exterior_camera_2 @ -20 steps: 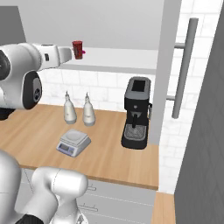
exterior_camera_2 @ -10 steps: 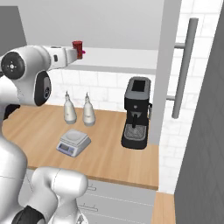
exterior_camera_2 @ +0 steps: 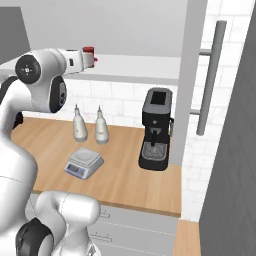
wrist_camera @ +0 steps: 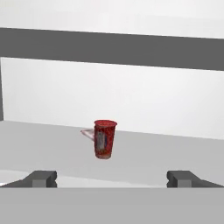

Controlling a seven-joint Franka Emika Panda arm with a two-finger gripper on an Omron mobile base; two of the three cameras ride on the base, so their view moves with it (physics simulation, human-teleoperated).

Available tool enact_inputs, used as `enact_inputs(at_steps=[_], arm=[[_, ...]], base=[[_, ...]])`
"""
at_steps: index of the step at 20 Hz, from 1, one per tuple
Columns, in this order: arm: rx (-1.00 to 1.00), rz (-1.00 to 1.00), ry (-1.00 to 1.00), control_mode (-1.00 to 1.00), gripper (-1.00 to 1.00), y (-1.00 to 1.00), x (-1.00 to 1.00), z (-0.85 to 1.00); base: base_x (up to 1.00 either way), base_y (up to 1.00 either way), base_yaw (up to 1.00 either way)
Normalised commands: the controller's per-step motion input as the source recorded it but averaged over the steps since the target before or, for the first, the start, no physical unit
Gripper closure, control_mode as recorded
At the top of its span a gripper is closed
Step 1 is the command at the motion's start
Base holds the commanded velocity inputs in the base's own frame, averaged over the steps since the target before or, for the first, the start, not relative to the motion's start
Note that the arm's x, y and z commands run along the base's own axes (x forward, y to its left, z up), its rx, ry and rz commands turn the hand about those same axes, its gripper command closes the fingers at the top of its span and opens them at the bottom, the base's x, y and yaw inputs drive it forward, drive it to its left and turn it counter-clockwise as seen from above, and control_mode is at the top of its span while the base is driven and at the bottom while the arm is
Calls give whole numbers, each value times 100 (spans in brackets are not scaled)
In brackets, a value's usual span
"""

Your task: Pick the yogurt and place it on the digital scale for weighing, and close the cabinet.

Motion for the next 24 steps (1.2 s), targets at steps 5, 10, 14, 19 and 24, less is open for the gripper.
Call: enact_inputs(at_steps=[5,10,14,19,24], arm=[[0,0,0,-100,-100,0,32,-14],[0,0,0,-100,-100,0,29,-12],[0,0,0,-100,-100,0,34,-11],[0,0,0,-100,-100,0,40,-6],[0,0,0,-100,-100,8,31,0]], base=[[0,0,0],[0,0,0],[0,0,0],[0,0,0],[0,0,0]])
